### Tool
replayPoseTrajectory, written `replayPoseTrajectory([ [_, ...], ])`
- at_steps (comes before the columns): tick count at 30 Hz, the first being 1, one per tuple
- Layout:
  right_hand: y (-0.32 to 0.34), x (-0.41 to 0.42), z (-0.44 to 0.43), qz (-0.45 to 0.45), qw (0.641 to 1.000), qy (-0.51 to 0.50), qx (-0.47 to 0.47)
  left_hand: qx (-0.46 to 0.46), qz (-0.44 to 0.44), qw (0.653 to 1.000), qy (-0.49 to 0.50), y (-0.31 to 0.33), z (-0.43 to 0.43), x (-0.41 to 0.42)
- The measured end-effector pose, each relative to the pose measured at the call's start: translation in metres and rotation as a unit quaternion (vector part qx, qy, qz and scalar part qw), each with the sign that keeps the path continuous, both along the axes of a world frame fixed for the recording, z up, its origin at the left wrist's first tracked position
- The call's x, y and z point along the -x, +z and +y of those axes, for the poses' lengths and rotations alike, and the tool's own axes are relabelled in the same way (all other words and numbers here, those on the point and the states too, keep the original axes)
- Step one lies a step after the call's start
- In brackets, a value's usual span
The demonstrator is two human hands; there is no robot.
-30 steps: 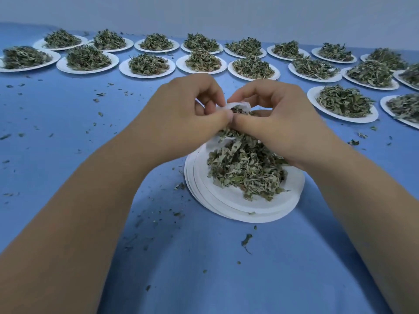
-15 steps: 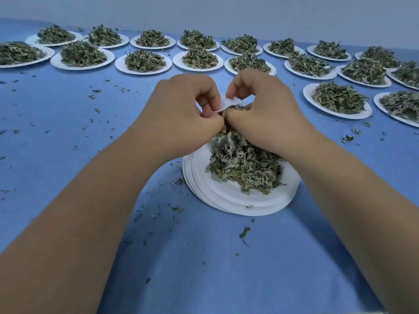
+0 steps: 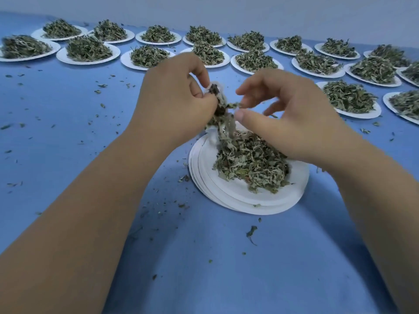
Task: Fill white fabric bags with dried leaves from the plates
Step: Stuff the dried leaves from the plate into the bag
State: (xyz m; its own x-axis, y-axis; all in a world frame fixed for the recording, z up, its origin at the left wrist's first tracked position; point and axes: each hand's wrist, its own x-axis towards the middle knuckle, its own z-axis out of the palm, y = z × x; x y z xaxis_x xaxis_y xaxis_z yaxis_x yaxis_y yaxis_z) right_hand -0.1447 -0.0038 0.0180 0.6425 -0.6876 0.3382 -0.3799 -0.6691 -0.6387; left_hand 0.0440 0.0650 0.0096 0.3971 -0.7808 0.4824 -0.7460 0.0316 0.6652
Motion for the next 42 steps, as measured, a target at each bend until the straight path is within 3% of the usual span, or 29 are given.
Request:
replayPoseTrajectory([
  [4, -0.008, 0.021, 0.009, 0.216, 0.973, 0.066, 0.048, 0.055, 0.023, 0.998, 0.023, 0.009, 0.002, -0.011],
  [6, -0.021, 0.019, 0.016, 0.244, 0.962, 0.084, 0.086, 0.071, 0.01, 0.997, 0.028, 0.012, 0.005, -0.009],
  [9, -0.03, 0.014, 0.021, 0.207, 0.967, 0.085, 0.126, 0.055, -0.025, 0.998, 0.015, 0.014, 0.009, -0.003],
  [13, -0.031, 0.01, 0.021, 0.172, 0.975, 0.091, 0.105, -0.037, -0.054, 0.998, -0.026, 0.011, 0.008, 0.005],
  [17, -0.024, 0.011, 0.023, 0.13, 0.986, 0.056, 0.09, -0.091, -0.006, 0.993, -0.072, 0.011, 0.009, 0.011],
  [23, -0.02, 0.032, 0.026, 0.191, 0.977, 0.04, 0.089, -0.141, 0.078, 0.975, -0.156, 0.026, 0.011, -0.008],
  [25, -0.019, 0.038, 0.024, 0.224, 0.969, 0.056, 0.088, -0.186, -0.009, 0.958, -0.219, 0.031, 0.014, -0.031],
  [27, -0.019, 0.039, 0.019, 0.25, 0.961, 0.068, 0.096, -0.289, -0.107, 0.917, -0.254, 0.034, 0.014, -0.047],
  [30, -0.024, 0.033, 0.016, 0.216, 0.97, 0.072, 0.082, -0.365, -0.141, 0.874, -0.287, 0.022, 0.004, -0.049],
  [35, -0.029, 0.024, 0.015, 0.134, 0.986, 0.032, 0.092, -0.312, -0.112, 0.902, -0.277, -0.004, -0.009, -0.042],
  [42, -0.012, 0.041, 0.01, 0.042, 0.999, -0.003, 0.028, -0.227, -0.1, 0.946, -0.21, -0.008, -0.006, -0.042],
])
